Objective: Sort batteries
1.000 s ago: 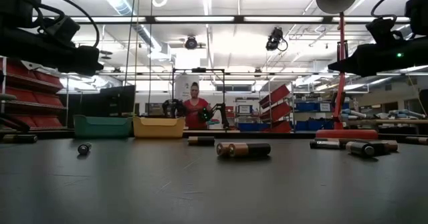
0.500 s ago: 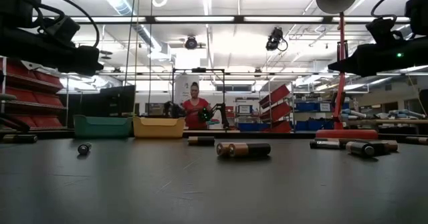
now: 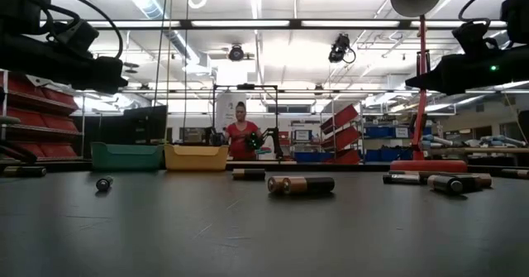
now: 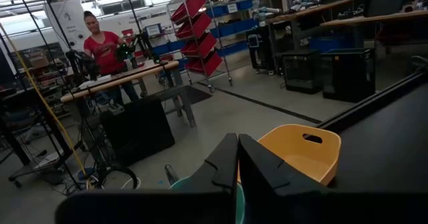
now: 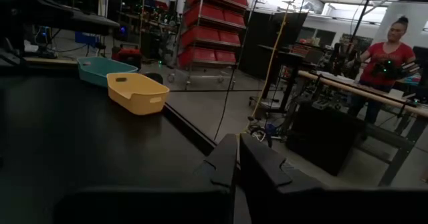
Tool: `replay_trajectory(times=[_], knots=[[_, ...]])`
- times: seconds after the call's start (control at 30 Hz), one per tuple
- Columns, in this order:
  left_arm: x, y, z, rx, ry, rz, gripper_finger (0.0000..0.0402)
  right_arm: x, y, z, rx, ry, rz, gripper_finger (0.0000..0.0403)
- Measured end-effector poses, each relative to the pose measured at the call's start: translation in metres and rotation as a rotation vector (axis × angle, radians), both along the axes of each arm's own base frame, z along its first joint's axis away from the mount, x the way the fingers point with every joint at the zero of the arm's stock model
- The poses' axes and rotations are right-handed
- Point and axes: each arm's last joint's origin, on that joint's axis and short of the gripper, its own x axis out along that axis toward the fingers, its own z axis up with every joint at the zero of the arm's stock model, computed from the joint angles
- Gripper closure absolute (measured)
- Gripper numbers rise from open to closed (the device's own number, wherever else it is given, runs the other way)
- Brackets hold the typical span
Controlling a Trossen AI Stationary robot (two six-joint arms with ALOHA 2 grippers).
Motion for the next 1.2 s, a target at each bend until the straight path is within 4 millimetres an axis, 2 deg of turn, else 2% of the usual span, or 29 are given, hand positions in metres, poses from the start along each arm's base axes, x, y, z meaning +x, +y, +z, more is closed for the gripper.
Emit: replay_trajectory(times=[0.63,0.7,0.8,0.93,1.0,1.1,1.2], knots=[[0.000,0.000,0.000,-0.009,-0.026,-0.008,0.0378,0.000,0.000,0.004,-0.014,-0.040,-0.001,0.0373],[0.002,-0.001,0.003,-0.059,-0.168,-0.081,0.0378,0.000,0.001,0.010,0.035,-0.163,0.012,0.0373],[0.003,-0.003,0.012,-0.176,-0.490,-0.221,0.0378,-0.002,0.003,0.025,0.185,-0.489,0.086,0.0373],[0.001,-0.004,0.022,-0.318,-0.879,-0.285,0.0378,-0.008,0.007,0.042,0.424,-0.908,0.221,0.0375],[-0.001,-0.004,0.028,-0.371,-1.051,-0.317,0.0378,-0.009,0.008,0.044,0.566,-1.049,0.290,0.0380],[-0.005,-0.005,0.035,-0.390,-1.219,-0.356,0.0378,-0.009,0.009,0.046,0.688,-1.126,0.366,0.0384],[-0.008,-0.005,0.041,-0.366,-1.284,-0.378,0.0378,-0.009,0.009,0.046,0.675,-1.109,0.368,0.0386]])
